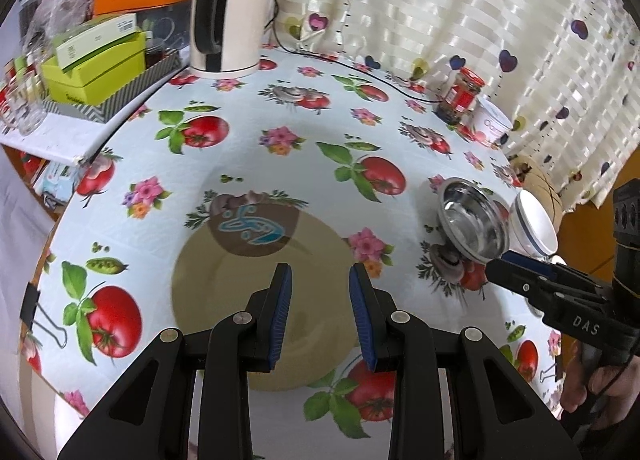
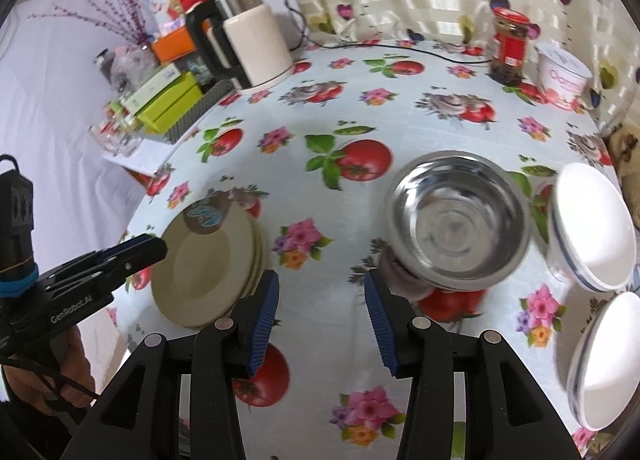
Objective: Organize plates and bowls
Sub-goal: 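Move the right gripper to the steel bowl rim and close on it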
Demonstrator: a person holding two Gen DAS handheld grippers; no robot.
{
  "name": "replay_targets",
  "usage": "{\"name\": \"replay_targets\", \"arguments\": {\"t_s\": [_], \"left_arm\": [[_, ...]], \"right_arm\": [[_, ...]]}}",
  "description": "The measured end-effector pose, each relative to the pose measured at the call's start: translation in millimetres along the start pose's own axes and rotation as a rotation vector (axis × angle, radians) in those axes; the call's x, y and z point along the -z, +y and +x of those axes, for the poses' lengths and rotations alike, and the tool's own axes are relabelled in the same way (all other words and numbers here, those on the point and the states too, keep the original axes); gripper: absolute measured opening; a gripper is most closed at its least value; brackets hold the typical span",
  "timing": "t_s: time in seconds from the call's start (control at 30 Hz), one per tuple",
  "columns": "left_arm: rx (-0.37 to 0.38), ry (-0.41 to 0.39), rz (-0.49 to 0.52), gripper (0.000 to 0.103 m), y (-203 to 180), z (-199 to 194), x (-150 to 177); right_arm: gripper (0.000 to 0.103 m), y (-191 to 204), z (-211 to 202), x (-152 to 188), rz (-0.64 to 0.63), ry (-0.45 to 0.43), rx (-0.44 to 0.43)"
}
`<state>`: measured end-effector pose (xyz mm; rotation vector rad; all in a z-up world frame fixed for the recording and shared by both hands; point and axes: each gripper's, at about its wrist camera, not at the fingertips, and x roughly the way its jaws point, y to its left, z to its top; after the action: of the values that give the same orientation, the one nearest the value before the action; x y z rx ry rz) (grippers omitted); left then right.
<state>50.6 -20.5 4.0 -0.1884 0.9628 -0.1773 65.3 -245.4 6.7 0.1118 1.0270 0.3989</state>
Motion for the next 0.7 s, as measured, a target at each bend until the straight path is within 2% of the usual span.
{"name": "replay_targets", "arguments": {"t_s": [0.37,0.7], "left_arm": [[0.041,0.016,0.051,0.031,-26,11,-5],[0.056,0.041,0.067,0.031,-33,22,-4]], "right_arm": [[0.044,-40,-9,0,0.079,-0.022,0.066],[0.044,-68,-7,1,0.154,-0.031,0.133]]}}
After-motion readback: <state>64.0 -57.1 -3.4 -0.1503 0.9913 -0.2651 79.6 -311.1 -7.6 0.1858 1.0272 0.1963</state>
